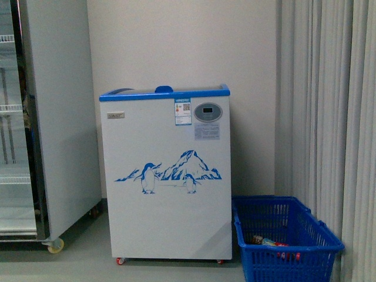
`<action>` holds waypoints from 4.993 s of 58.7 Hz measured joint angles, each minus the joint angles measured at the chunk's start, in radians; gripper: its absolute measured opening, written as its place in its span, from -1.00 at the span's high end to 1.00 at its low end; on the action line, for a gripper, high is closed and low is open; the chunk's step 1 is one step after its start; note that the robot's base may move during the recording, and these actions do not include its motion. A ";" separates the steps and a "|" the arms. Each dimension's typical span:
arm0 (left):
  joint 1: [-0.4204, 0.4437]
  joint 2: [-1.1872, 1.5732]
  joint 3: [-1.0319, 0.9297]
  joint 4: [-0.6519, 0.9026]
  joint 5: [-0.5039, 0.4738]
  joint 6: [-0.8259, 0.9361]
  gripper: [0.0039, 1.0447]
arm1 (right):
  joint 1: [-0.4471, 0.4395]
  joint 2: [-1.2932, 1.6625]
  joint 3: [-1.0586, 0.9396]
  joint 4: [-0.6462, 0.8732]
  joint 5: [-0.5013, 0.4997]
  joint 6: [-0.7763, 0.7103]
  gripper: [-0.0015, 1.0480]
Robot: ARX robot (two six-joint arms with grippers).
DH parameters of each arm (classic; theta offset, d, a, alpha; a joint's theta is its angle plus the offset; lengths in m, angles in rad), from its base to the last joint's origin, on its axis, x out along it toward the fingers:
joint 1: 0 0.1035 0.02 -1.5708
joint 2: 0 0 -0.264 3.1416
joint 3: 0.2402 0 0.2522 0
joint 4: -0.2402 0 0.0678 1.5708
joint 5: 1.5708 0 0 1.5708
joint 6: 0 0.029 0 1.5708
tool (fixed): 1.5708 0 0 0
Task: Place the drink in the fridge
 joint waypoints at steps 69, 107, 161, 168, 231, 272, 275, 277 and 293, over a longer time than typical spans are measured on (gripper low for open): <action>0.000 0.000 0.000 0.000 0.000 0.000 -0.85 | 0.000 0.000 0.000 0.000 0.000 0.000 -0.85; 0.000 0.000 0.000 0.000 0.000 0.000 -0.85 | 0.000 0.000 0.000 0.000 0.000 0.000 -0.85; 0.000 0.000 0.000 0.000 0.000 0.000 -0.85 | 0.000 0.000 0.000 0.000 0.000 0.000 -0.85; 0.000 0.000 0.000 0.000 0.000 0.000 -0.85 | 0.000 0.000 0.000 0.000 0.000 0.000 -0.85; 0.000 0.000 0.000 0.000 0.000 0.000 -0.85 | -0.132 2.234 0.886 0.381 0.245 -0.851 -0.85; 0.000 0.000 0.000 0.000 0.000 0.000 -0.85 | -0.156 2.799 1.472 0.200 0.318 -0.795 -0.85; 0.000 0.000 0.000 0.000 0.000 0.000 -0.85 | -0.156 2.827 1.505 0.183 0.317 -0.790 -0.85; 0.000 0.000 0.000 0.000 0.000 0.000 -0.85 | -0.156 2.840 1.521 0.179 0.318 -0.787 -0.85; 0.000 0.000 0.000 0.000 0.000 0.000 -0.85 | -0.169 2.978 1.700 0.104 0.310 -0.755 -0.85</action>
